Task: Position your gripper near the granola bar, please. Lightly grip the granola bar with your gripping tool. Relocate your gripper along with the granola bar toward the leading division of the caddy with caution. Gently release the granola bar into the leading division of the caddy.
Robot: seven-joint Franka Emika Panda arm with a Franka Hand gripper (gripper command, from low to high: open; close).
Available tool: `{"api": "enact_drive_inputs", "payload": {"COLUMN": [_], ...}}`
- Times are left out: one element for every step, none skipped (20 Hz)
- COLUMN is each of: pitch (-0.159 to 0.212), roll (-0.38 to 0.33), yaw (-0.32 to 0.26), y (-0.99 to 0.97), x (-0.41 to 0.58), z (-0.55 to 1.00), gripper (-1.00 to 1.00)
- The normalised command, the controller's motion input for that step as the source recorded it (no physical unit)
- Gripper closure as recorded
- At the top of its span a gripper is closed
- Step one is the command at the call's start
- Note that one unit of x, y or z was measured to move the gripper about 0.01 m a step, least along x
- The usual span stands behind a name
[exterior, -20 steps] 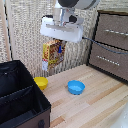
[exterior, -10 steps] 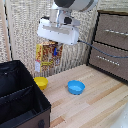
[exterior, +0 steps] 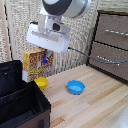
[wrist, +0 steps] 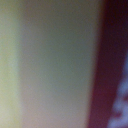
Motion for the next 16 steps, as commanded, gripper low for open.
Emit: {"api": "enact_drive_inputs", "payload": {"pitch": [0.012, 0.024, 0.027, 0.032, 0.036, 0.036, 0.04, 0.048, 0.054, 0.068, 0.079, 0.092, 0.094, 0.097, 0.088, 0.092], "roll": [0.0, 0.0, 0.0, 0.0, 0.0, 0.0, 0.0, 0.0, 0.0, 0.0, 0.0, 0.0, 0.0, -0.005, -0.03, -0.044], "yaw": [-0.116, -0.128, -0.128, -0.126, -0.126, -0.126, -0.126, -0.126, -0.125, -0.121, -0.119, -0.124, -0.136, -0.155, -0.178, -0.197], "y": [0.83, 0.82, 0.82, 0.82, 0.82, 0.82, 0.81, 0.8, 0.79, 0.78, 0.76, 0.71, 0.65, 0.61, 0.59, 0.54], "x": [0.0, 0.0, 0.0, 0.0, 0.0, 0.0, 0.0, 0.0, 0.0, 0.0, 0.0, -0.043, -0.083, -0.109, -0.117, -0.129], "z": [0.0, 0.0, 0.0, 0.0, 0.0, 0.0, 0.0, 0.0, 0.0, 0.0, 0.0, 0.0, 0.0, 0.0, -0.04, -0.09], "gripper": [1.0, 1.0, 1.0, 1.0, 1.0, 1.0, 1.0, 1.0, 1.0, 1.0, 1.0, 1.0, 1.0, 1.0, 1.0, 1.0]}}
